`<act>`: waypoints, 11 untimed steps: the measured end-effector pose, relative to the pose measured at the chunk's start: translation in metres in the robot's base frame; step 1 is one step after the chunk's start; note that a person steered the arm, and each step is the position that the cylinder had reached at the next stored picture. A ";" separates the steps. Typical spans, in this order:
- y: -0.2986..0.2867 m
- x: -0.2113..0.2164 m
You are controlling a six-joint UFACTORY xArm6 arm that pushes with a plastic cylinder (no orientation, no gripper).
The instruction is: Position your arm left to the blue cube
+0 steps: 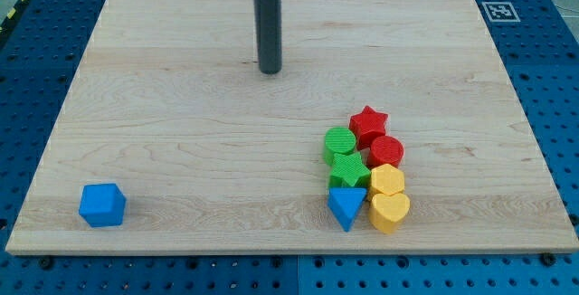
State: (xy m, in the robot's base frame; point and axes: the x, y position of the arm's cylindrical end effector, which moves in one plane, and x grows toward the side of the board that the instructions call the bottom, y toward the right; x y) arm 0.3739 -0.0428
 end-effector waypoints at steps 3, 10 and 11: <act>-0.058 0.072; -0.185 0.161; -0.204 0.186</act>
